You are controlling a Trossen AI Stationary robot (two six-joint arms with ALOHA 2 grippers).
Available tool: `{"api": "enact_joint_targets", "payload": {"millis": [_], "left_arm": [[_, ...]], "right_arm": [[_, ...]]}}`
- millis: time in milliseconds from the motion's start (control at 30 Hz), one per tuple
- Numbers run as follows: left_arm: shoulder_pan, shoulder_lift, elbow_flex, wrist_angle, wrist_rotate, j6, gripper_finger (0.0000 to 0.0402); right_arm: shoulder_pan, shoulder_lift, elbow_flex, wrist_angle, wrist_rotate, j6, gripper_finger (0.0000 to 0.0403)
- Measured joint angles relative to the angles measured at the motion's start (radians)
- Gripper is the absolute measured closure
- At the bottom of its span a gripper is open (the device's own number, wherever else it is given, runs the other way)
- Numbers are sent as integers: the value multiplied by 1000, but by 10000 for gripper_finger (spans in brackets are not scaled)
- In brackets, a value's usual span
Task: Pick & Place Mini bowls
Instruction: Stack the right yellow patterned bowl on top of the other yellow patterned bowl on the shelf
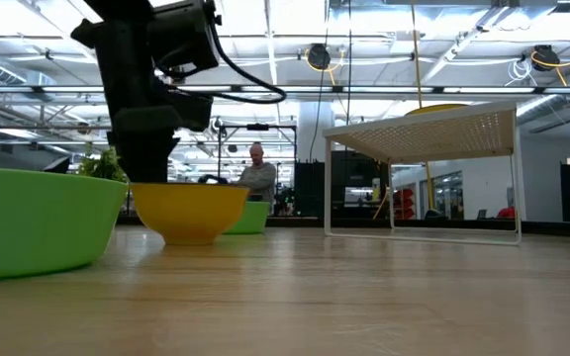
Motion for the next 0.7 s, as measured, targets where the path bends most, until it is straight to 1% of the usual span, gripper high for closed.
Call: {"api": "enact_joint_targets", "payload": {"millis": [300,533,700], "left_arm": [[-1,-18,1,29,1,-44,55],[13,-17,1,29,-25,-43,55],[12,-17,1,61,-26,-36,55]], "right_arm": [[0,0,0,0,0,3,264],[0,0,0,0,0,3,264],[0,0,0,0,0,3,264]]}}
